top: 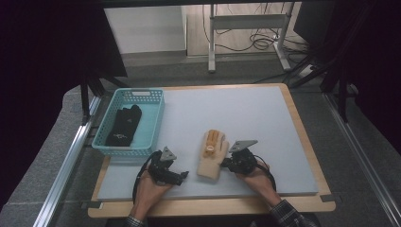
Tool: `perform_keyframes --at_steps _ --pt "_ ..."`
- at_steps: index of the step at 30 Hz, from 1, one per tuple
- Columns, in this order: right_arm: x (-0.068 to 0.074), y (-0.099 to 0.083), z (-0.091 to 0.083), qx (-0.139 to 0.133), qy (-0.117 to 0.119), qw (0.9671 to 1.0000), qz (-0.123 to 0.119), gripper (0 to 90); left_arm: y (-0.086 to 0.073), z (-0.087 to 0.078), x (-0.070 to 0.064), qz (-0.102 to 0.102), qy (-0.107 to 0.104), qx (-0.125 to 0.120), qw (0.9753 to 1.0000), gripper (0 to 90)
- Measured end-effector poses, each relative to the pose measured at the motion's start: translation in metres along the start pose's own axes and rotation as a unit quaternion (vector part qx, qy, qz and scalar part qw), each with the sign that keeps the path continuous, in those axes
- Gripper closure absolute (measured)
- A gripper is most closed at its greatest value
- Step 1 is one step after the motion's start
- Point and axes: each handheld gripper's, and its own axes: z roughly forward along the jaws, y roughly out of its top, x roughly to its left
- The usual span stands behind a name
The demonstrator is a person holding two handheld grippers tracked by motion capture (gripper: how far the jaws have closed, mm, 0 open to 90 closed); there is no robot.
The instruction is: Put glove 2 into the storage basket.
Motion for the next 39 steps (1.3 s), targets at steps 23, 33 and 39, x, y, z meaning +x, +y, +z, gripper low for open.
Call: perform_keyframes --at_steps 23,33,39 --pt "0.02 0.026 0.037 -0.015 -0.002 0.9998 -0.015 76.7 -0.007 -0.003 0.009 -0.01 0.009 -0.003 0.9999 1.2" --pt "0.018 0.022 0.02 -0.018 -0.018 0.9995 -0.021 64.4 -0.008 -0.003 0.009 -0.009 0.008 -0.005 0.9999 1.0" --pt "0.011 0.014 0.003 -0.03 -0.029 0.9991 -0.006 50.7 -0.008 -0.003 0.009 -0.009 0.007 -0.005 0.9999 1.0"
